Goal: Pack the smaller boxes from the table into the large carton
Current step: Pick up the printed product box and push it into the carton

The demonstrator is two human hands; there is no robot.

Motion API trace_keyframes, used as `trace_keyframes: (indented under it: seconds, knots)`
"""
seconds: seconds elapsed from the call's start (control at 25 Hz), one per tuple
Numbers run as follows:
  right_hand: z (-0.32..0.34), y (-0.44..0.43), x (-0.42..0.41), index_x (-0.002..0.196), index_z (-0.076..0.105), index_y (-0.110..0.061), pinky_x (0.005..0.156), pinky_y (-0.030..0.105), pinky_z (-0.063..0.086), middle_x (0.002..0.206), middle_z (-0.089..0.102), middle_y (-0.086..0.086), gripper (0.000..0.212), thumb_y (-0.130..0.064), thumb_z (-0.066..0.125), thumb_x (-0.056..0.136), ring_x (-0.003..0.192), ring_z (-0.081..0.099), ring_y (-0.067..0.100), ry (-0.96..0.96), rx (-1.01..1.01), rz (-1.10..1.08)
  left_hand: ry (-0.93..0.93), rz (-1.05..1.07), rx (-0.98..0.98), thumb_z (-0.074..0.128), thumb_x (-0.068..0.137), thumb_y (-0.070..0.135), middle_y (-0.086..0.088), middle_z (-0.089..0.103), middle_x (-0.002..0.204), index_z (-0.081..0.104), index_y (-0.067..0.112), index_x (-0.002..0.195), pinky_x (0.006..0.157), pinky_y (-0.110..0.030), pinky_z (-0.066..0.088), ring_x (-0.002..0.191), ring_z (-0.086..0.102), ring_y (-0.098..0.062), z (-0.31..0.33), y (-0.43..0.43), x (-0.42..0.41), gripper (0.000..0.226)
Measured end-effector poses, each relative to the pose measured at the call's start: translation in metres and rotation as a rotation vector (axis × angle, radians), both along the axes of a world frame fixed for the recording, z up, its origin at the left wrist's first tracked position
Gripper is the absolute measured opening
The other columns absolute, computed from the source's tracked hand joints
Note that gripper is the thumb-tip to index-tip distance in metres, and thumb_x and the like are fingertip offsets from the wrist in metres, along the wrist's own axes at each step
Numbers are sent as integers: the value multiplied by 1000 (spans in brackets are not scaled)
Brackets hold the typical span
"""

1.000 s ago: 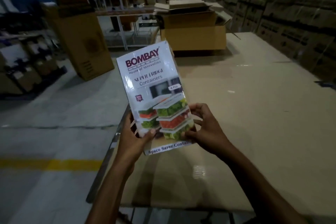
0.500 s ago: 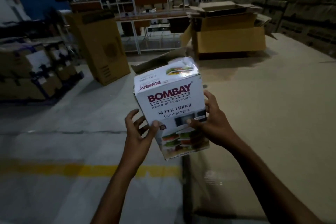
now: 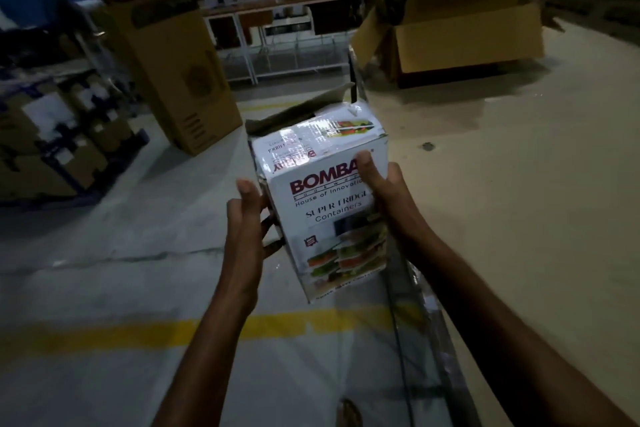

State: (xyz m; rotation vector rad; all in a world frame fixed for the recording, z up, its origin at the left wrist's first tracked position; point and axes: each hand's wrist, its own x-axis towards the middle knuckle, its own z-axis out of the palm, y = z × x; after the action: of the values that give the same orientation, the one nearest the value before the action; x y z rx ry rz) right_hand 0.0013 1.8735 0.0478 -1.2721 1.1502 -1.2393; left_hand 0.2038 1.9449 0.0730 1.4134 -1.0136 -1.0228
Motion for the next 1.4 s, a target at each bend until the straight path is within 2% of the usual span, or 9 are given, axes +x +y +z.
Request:
trace_keyframes:
  seconds: [0.08,0.32,0.52,0.6,0.76,0.92,1.04,1.2,1.4]
  knots:
    - [-12,-32,14,125,57,-13,89,52,59,112,75,9,70,-71,64,87,98,75,28,-24,-22,10,-7,-31,83,25,54,105,-3,61,139,47,38,140,97,-56,54,117,66,-24,1,-40,20,111]
    - [-21,-132,48,115,58,-15,81,53,61,111,71,10,76,-79,70,75,97,73,27,107,-60,-93,-36,-100,292,-1,75,93,-15,76,104,60,43,134,73,-46,64,81,77,-31,9,-159,56,99]
    - [8,-206,84,138,41,-31,113,40,36,136,37,-8,97,-94,42,65,129,34,10,338,-72,-269,25,-81,251,49,95,64,-7,78,102,62,32,124,71,-40,63,85,76,-26,2,-257,92,45]
    - [21,-242,107,154,28,-26,121,47,26,149,34,-2,119,-101,35,61,141,28,15,354,-72,-385,95,-118,178,58,96,53,-4,77,108,54,33,131,73,-41,63,88,77,-24,-7,-300,106,41]
    - [16,-325,153,160,3,-39,121,64,20,170,10,2,107,-93,41,77,157,9,23,209,-89,-289,100,-148,35,61,98,48,3,73,114,52,30,131,87,-45,61,97,75,-18,-10,-376,132,39]
    - [20,-394,188,154,18,-42,109,58,46,151,50,4,104,-69,78,74,137,53,26,-30,-44,-238,-65,-273,-139,42,86,82,17,54,138,37,46,142,99,-40,50,125,58,-14,-1,-453,164,67]
    - [33,-440,201,154,24,-36,107,45,51,140,60,-6,86,-42,76,87,122,64,11,-106,-128,-264,-270,-431,-255,12,62,103,28,30,155,15,62,149,105,-30,37,135,39,-3,10,-512,174,96]
    - [50,-519,200,158,21,-40,104,48,53,143,59,-5,88,-41,74,87,122,65,14,-70,-190,-336,-106,-537,-259,18,59,105,27,39,153,30,75,133,108,-36,43,136,48,-10,20,-599,177,80]
    - [61,-617,175,158,19,-48,101,49,55,146,56,-8,96,-43,75,80,124,63,11,72,-285,-421,-104,-457,-267,43,92,70,10,69,119,49,54,119,91,-46,57,91,71,-1,36,-713,153,32]
